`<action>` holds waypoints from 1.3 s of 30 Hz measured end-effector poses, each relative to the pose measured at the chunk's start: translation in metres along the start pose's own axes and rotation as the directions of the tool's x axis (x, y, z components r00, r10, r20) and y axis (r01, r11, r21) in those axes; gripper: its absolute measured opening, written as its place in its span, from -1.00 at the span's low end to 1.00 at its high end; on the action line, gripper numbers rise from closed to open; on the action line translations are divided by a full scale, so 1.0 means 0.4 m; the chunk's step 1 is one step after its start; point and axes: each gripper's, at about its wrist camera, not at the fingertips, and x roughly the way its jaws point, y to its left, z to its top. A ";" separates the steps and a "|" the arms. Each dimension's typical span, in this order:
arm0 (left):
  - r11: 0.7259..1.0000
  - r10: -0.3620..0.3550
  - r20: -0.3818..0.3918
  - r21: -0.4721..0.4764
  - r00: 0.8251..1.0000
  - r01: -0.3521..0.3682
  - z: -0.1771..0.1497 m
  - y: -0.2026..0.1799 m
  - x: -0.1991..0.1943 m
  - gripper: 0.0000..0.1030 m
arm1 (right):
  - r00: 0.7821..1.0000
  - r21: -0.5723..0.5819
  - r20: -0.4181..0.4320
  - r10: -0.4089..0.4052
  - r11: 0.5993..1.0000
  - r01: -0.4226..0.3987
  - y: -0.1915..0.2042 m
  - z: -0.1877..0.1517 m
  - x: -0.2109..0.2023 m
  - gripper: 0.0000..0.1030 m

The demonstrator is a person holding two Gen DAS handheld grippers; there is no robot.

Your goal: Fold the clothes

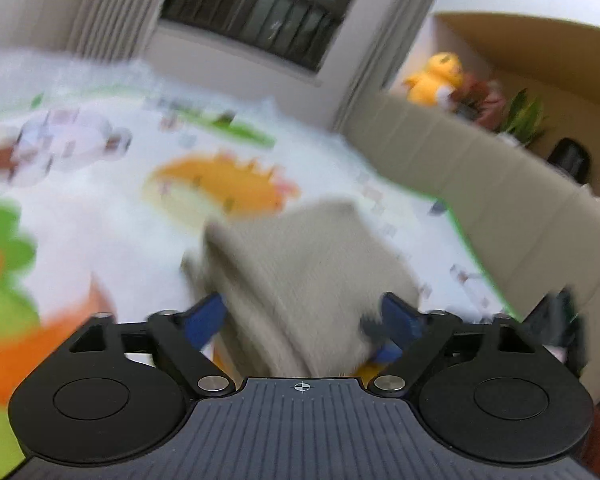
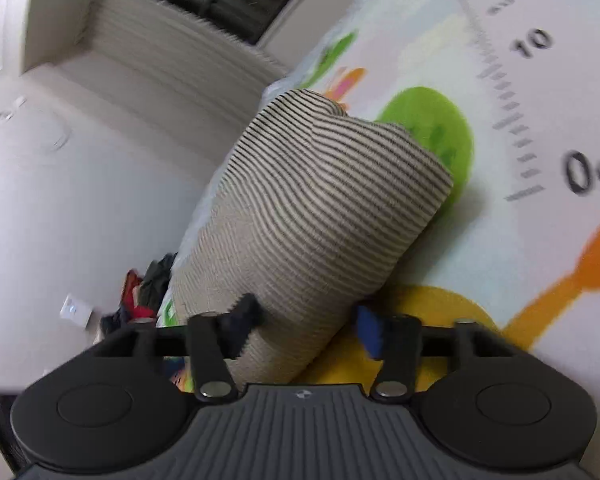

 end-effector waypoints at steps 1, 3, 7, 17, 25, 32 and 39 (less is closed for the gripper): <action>0.999 -0.010 0.019 0.039 1.000 0.010 0.027 -0.006 0.006 0.90 | 1.000 -0.008 -0.002 0.008 1.000 -0.008 -0.003 0.005 -0.004 -0.28; 0.994 -0.028 0.022 0.104 0.999 0.025 0.079 -0.002 0.050 0.92 | 1.000 -0.028 0.003 0.012 1.000 -0.012 -0.007 0.019 -0.014 -0.38; 0.998 -0.055 -0.116 0.002 0.992 0.056 0.128 0.084 0.217 0.91 | 0.999 -0.079 0.045 -0.027 0.996 0.031 -0.015 0.048 -0.044 -0.54; 0.973 -0.168 -0.207 -0.189 0.964 0.129 0.024 0.179 0.304 0.87 | 0.996 -0.137 -0.078 -0.035 0.990 0.024 -0.021 0.027 -0.042 0.03; 0.952 -0.290 -0.268 -0.181 0.919 0.248 -0.079 0.043 0.240 0.84 | 0.991 -0.163 0.054 -0.119 0.979 0.126 -0.028 0.134 -0.031 0.02; 0.901 -0.430 -0.297 -0.080 0.853 0.426 -0.112 -0.099 0.172 0.86 | 0.950 -0.389 0.226 -0.214 0.875 0.290 0.048 0.175 -0.115 0.11; 0.977 -0.120 -0.107 -0.190 0.987 0.098 -0.054 0.030 0.111 0.49 | 0.959 -0.786 0.255 -0.125 0.551 0.281 0.178 -0.036 -0.171 0.34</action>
